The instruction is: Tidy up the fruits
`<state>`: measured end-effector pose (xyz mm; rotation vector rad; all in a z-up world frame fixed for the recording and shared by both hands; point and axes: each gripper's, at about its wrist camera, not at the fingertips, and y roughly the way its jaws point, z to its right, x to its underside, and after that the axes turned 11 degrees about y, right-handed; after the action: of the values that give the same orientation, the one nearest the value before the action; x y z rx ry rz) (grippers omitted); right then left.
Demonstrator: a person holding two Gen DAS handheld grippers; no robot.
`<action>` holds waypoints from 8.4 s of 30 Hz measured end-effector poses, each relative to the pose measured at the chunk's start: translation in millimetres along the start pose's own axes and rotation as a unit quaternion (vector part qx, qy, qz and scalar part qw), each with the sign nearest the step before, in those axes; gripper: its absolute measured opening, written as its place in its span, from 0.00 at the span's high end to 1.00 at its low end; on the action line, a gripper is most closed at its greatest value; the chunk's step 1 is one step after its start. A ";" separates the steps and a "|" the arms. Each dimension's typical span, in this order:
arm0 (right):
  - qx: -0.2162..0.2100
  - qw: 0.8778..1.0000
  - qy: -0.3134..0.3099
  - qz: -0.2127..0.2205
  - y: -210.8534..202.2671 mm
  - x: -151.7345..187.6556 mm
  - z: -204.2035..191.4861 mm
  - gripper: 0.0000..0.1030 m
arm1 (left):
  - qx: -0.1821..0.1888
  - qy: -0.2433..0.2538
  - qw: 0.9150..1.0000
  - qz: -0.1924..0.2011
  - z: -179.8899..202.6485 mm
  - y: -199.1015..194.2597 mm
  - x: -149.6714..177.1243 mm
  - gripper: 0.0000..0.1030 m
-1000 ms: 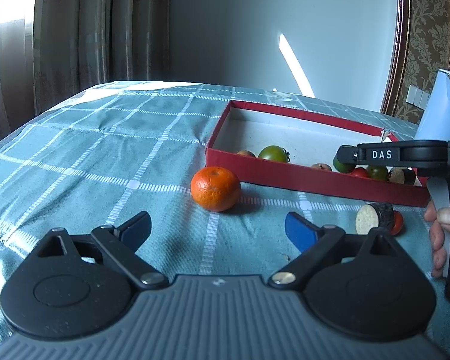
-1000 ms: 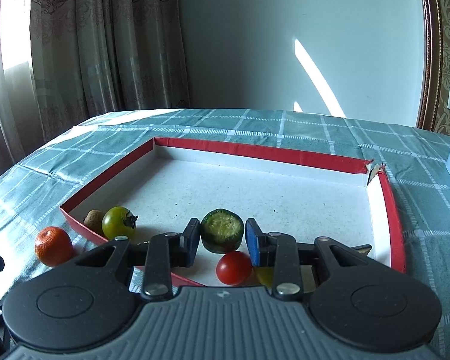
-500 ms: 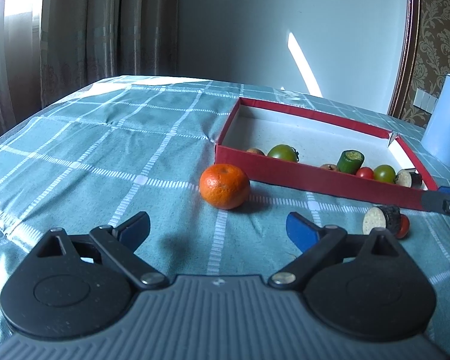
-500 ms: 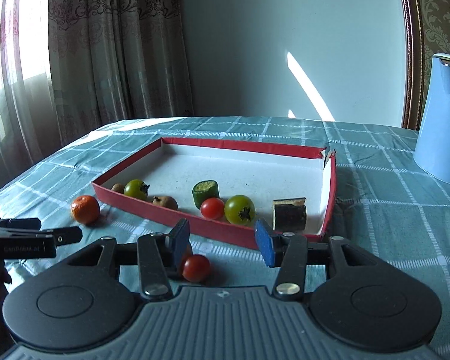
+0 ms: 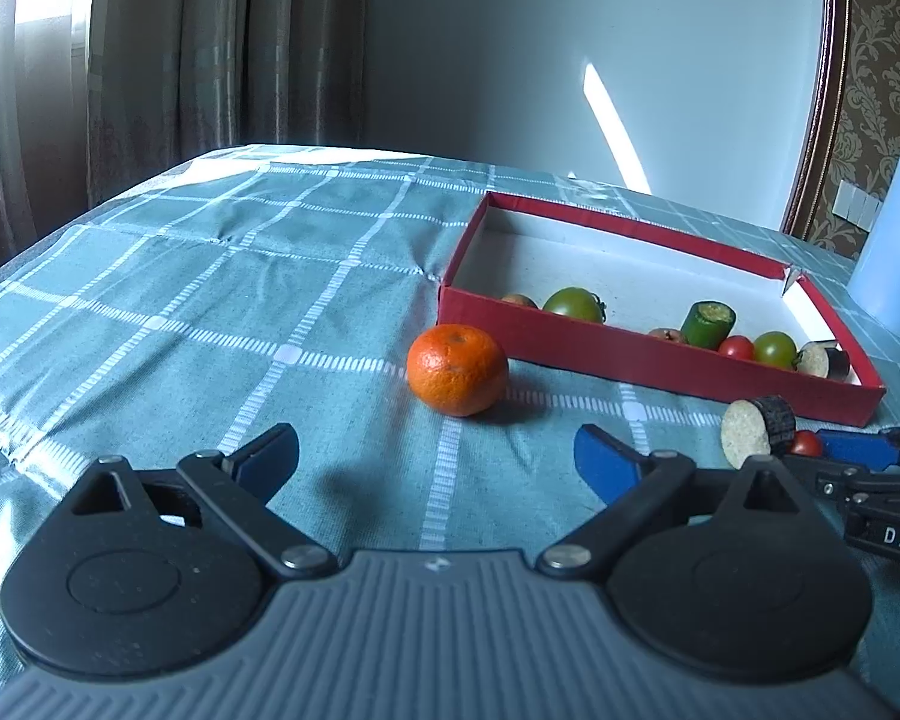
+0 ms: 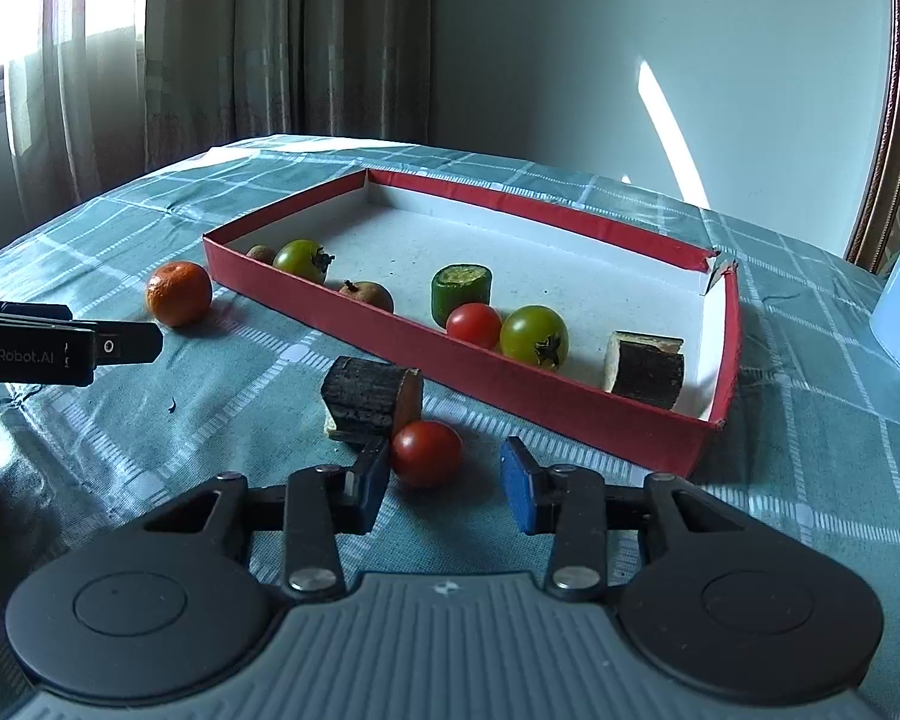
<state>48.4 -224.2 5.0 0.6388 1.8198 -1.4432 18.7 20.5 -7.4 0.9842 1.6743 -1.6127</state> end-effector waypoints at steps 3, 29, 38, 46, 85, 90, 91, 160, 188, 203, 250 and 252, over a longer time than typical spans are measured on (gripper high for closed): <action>0.000 1.000 0.003 0.005 1.0 0.9 -1.2 0.75 | 0.002 -0.001 1.000 0.000 -0.1 -0.1 0.4 0.05; -0.015 0.992 0.106 0.067 -37.2 13.9 54.6 0.75 | 0.043 0.085 0.995 0.039 59.7 -23.2 -7.6 0.05; -0.020 0.986 0.140 0.084 -51.1 20.3 86.0 0.75 | 0.024 0.157 0.987 0.020 140.4 -2.3 -19.7 0.04; -0.038 0.984 0.146 0.090 -53.5 21.8 90.6 0.75 | 0.018 0.156 0.987 -0.013 156.9 22.6 -23.9 0.10; -0.009 0.987 0.134 0.092 -53.1 18.9 76.1 0.75 | -0.012 0.065 0.998 -0.008 53.8 -6.8 -3.6 0.73; -0.017 0.988 0.119 0.094 -50.3 7.4 55.6 0.75 | -0.012 0.058 0.998 -0.004 45.1 -6.9 -0.6 0.73; -0.018 0.989 0.116 0.094 -49.6 4.3 51.8 0.75 | -0.009 0.057 0.998 -0.005 44.7 -6.1 -0.2 0.73; -0.116 0.993 -0.013 0.025 50.9 -40.2 -120.1 0.32 | -0.021 -0.023 0.999 0.042 -65.1 -55.2 21.9 0.83; -0.102 0.989 0.079 0.075 -24.7 -18.0 -22.9 0.61 | -0.017 0.067 0.997 0.015 -16.5 -25.4 8.3 0.45; -0.032 0.986 0.134 0.092 -55.8 25.1 64.7 0.61 | -0.032 0.017 0.999 -0.035 -20.2 3.0 2.0 0.62; -0.078 0.973 0.192 0.100 -55.5 28.9 85.7 0.61 | -0.020 0.110 0.993 0.042 75.0 13.7 -47.9 0.24; -0.070 0.975 0.185 0.099 -55.7 28.2 82.3 0.61 | -0.026 0.112 0.992 0.045 70.0 4.3 -38.2 0.21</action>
<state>7.9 -319.1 7.4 1.0391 2.0480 -1.1065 38.2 -53.0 17.0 1.2347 1.7819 -1.4372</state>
